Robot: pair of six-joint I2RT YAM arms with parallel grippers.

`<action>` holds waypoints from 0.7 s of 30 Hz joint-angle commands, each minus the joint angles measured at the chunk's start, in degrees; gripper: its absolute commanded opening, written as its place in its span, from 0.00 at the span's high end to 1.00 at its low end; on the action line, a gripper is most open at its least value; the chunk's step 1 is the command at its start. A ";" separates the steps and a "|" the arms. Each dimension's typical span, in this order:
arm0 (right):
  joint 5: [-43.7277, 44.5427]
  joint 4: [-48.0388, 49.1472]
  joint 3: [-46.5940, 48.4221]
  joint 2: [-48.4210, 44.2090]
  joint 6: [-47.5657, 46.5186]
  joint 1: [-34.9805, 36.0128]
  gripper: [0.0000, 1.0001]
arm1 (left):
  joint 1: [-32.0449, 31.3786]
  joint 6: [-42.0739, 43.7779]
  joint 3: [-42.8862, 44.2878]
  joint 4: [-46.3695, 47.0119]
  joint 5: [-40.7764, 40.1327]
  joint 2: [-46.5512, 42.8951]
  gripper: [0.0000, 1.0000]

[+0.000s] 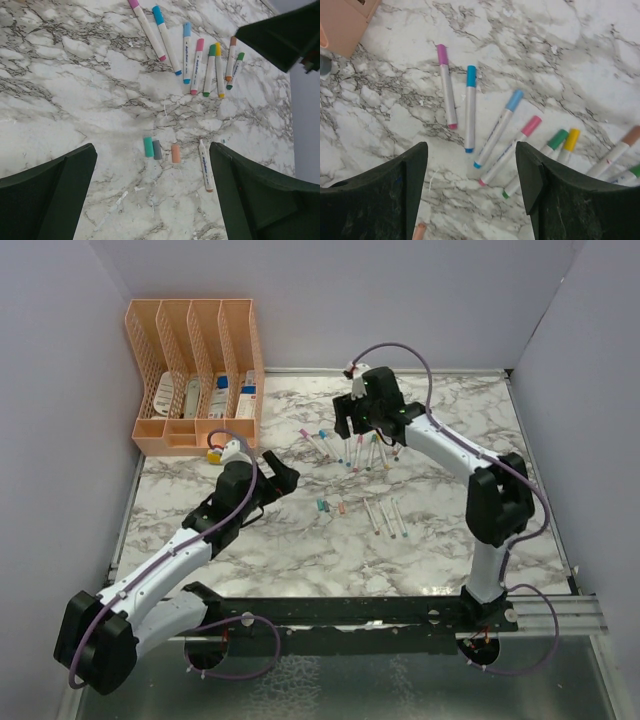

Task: Open the pen caps

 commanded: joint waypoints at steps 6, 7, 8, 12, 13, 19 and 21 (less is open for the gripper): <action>-0.05 2.45 12.81 15.24 -6.10 5.02 0.33 | 1.00 -0.34 -7.06 9.38 1.92 -9.04 0.02; -0.26 2.89 13.15 15.84 -6.34 5.16 0.34 | 1.01 -0.41 -7.65 9.24 1.89 -9.82 0.02; -0.52 3.21 13.50 16.34 -6.61 5.31 0.35 | 1.01 -0.55 -8.19 9.03 1.61 -10.69 0.03; -2.00 1.83 16.96 19.60 -7.20 5.71 0.37 | 1.10 -0.76 -10.57 9.08 -0.22 -13.89 0.03; -2.35 1.78 17.58 20.36 -7.33 5.84 0.38 | 1.18 -0.87 -11.00 8.96 -0.64 -14.68 0.03; -2.79 2.96 19.43 23.26 -7.38 6.58 0.41 | 1.36 -1.43 -11.76 6.65 -3.03 -17.72 0.03; -2.80 3.05 20.06 24.23 -7.49 6.73 0.42 | 1.38 -1.53 -11.92 6.38 -3.36 -18.62 0.03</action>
